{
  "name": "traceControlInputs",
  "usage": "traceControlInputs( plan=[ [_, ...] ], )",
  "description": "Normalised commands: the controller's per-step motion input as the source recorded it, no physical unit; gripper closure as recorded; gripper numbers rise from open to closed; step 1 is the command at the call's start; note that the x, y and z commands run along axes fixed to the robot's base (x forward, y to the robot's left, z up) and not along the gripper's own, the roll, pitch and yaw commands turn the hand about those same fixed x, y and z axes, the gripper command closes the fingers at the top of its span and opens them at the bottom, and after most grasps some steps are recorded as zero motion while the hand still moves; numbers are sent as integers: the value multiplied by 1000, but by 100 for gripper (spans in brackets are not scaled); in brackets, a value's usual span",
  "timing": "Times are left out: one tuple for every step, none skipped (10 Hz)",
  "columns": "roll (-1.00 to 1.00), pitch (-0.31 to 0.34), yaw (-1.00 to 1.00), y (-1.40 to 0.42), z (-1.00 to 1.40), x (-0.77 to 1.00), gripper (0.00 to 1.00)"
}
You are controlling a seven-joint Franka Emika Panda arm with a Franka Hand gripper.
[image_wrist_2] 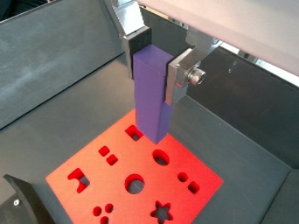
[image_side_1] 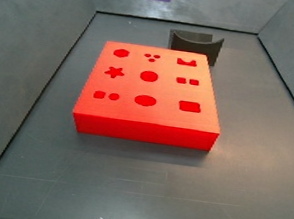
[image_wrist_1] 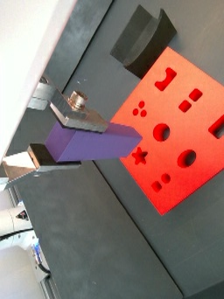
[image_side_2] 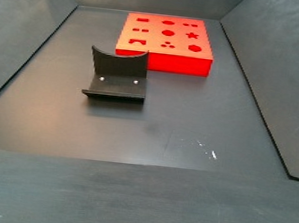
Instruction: Insert the rectangle object.
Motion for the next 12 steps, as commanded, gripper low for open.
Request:
traceControlInputs(
  plan=[
    [-29,-6,-54,-203,-483,594,100],
    [-21,-57,0,-274,-611,1000,100],
    [-36,-87,0,-217,-551,1000,100],
    [-33,-90,0,-220,-526,1000,100],
    [-13,-87,0,-220,-471,1000,100],
    [0,-71,3,-186,-394,1000,100],
    [0,-51,11,-169,-377,1000,100],
    [0,-33,17,-151,-329,1000,100],
    [0,0,34,-106,-283,1000,100],
    [0,0,49,-57,-266,1000,100],
    [0,0,49,-26,-260,1000,100],
    [0,0,34,0,-223,1000,100]
  ],
)
